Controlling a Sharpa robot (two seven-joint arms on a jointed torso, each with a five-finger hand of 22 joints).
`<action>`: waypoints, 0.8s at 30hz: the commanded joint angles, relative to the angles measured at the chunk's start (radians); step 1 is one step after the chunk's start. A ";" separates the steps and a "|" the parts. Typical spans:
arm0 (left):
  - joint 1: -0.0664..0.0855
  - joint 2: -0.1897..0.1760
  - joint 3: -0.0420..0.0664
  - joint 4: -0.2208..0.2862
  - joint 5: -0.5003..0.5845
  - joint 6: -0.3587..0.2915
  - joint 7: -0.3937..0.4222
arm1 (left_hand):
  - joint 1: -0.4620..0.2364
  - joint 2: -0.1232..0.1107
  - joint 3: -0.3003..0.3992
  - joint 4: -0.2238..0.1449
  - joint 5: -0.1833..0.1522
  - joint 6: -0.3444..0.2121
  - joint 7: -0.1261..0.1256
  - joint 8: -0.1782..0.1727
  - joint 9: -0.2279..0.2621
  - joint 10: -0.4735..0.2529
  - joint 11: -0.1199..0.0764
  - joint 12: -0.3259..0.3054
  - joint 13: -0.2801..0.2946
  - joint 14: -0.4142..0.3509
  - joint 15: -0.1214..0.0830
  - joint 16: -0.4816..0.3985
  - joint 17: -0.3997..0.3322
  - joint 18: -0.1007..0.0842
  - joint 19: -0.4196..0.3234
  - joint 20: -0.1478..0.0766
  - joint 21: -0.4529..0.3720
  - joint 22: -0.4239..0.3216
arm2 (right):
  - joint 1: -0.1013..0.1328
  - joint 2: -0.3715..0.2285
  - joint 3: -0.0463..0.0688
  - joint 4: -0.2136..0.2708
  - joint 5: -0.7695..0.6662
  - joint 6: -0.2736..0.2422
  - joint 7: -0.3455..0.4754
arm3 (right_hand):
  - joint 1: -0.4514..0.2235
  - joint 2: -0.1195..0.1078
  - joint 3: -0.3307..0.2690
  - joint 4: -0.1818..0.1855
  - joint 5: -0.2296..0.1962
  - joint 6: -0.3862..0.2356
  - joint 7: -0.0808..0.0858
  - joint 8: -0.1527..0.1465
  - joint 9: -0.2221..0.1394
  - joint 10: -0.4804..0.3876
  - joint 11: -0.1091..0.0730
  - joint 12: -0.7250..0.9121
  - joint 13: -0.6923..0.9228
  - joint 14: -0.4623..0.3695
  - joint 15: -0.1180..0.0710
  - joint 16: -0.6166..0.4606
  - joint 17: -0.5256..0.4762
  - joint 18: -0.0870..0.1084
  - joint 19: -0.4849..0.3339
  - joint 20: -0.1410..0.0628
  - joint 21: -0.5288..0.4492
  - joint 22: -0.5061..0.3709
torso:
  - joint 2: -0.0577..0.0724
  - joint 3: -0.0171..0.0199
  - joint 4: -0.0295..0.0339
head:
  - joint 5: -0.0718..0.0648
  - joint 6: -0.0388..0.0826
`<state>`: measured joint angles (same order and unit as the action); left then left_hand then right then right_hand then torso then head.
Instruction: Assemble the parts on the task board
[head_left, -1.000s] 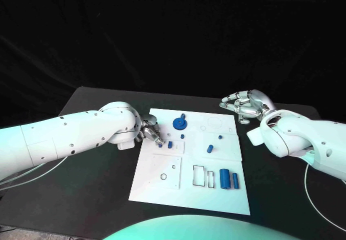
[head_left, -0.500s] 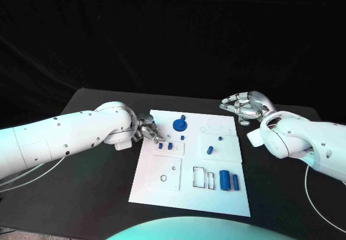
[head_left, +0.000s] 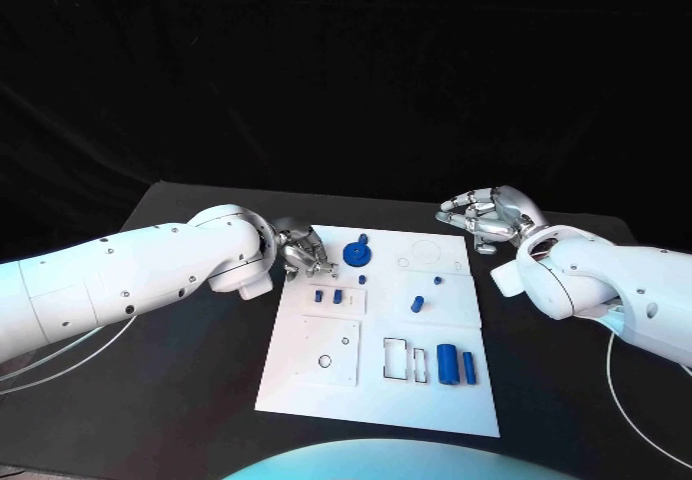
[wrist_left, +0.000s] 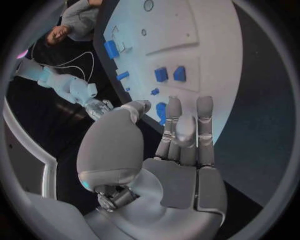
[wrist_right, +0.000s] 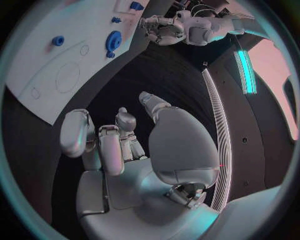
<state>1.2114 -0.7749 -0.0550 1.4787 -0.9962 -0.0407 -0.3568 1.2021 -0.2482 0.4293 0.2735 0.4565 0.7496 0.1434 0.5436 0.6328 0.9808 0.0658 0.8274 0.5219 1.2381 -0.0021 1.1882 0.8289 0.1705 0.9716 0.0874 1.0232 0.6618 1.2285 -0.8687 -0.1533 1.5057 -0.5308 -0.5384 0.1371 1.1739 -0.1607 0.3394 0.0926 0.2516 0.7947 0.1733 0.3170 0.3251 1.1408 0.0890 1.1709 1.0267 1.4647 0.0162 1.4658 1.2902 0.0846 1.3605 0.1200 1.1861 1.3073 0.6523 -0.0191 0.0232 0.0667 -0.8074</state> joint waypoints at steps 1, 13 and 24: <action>0.000 0.012 -0.005 0.000 -0.016 -0.183 0.238 | 0.082 -0.008 0.024 -0.021 -0.001 -0.036 0.022 -0.026 -0.026 -0.073 0.023 -0.060 -0.040 -0.120 0.022 -0.124 -0.160 0.004 -0.047 0.021 -0.072 -0.053 | -0.001 0.000 0.000 0.000 -0.009 0.004 0.009 | -0.001 -0.004 0.002 0.006 0.002 -0.006 0.000 0.004 0.001 -0.008 0.000 -0.004 -0.001 0.028 -0.002 -0.004 -0.001 0.006 -0.003 -0.001 -0.004 0.043 | 0.002 -0.0005 0.0009 | -0.005 0.003; -0.033 0.064 -0.028 -0.030 -0.347 -0.277 0.442 | 0.223 -0.035 0.003 -0.076 -0.014 0.009 0.019 -0.079 -0.170 -0.093 0.031 -0.219 -0.220 -0.118 0.029 -0.153 -0.211 0.013 -0.009 0.037 -0.140 -0.101 | -0.001 -0.002 0.000 0.003 -0.038 0.007 0.010 | 0.004 -0.003 0.004 0.005 0.003 -0.007 0.000 0.006 0.001 -0.021 0.000 -0.017 -0.017 0.028 -0.002 -0.005 -0.002 0.006 -0.003 -0.001 -0.005 0.043 | 0.002 -0.0007 -0.0003 | -0.013 0.004; -0.042 0.118 -0.032 -0.089 -0.517 -0.132 0.412 | 0.209 -0.038 -0.020 -0.090 -0.011 0.050 0.009 -0.119 -0.252 -0.093 0.039 -0.297 -0.308 -0.021 0.036 0.036 -0.062 0.012 0.013 0.042 -0.063 -0.046 | -0.001 -0.001 0.000 0.005 -0.045 0.007 0.010 | 0.006 -0.003 0.004 0.005 0.003 -0.007 0.000 0.007 0.001 -0.027 0.000 -0.022 -0.025 0.028 -0.002 -0.005 -0.002 0.006 -0.003 -0.001 -0.006 0.043 | 0.002 0.0001 -0.0010 | -0.016 0.001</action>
<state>1.1699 -0.6616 -0.0877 1.3936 -1.4283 -0.2368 0.0377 1.4179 -0.2834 0.4123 0.1848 0.4447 0.7959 0.1532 0.4272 0.3829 0.8813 0.1026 0.5353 0.2156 1.2123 0.0333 1.2186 0.7611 0.1704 0.9776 0.1305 0.9584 0.6142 1.2282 -0.8704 -0.1534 1.5089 -0.5587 -0.5383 0.1375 1.1739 -0.1607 0.3423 0.0954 0.2516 0.7947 0.1733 0.3209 0.3249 1.1230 0.0888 1.1553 1.0025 1.4647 0.0162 1.4658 1.2882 0.0846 1.3605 0.1200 1.1865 1.3080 0.6543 -0.0198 0.0228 0.0517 -0.8056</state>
